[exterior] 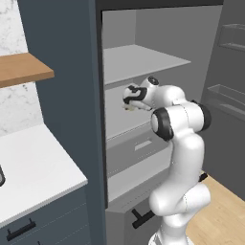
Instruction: Place one garlic and one steak in each tupperware on the nearby counter, to pack two identical lunches.
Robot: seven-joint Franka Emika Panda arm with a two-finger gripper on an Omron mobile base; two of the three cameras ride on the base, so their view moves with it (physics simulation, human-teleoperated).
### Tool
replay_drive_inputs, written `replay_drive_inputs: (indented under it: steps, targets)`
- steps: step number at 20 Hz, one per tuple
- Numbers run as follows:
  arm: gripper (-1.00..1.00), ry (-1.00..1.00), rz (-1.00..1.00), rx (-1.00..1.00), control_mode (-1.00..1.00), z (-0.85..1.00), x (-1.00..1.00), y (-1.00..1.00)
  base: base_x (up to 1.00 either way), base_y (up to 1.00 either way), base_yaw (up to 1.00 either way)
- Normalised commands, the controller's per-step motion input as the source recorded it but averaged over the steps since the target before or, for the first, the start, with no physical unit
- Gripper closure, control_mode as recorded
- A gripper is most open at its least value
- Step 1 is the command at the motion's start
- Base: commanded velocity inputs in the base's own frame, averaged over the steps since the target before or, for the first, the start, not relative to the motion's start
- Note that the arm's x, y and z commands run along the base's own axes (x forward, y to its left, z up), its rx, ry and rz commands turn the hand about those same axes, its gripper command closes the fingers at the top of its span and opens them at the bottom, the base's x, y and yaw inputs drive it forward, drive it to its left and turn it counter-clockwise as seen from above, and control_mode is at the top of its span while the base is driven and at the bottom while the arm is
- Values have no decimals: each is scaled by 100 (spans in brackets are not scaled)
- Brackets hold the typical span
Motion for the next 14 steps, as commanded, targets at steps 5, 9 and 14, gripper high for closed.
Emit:
replay_drive_inputs:
  steps: [5, 9, 14]
  targets:
    - [-100, 3, 5, -1, -100, -8, 51, 7, 0, 0, 0]
    - [-100, 2, 2, -2, -100, -1, 30, 7, 0, 0, 0]
    - [-100, 2, 0, 0, -100, -3, -22, 2, 0, 0, 0]
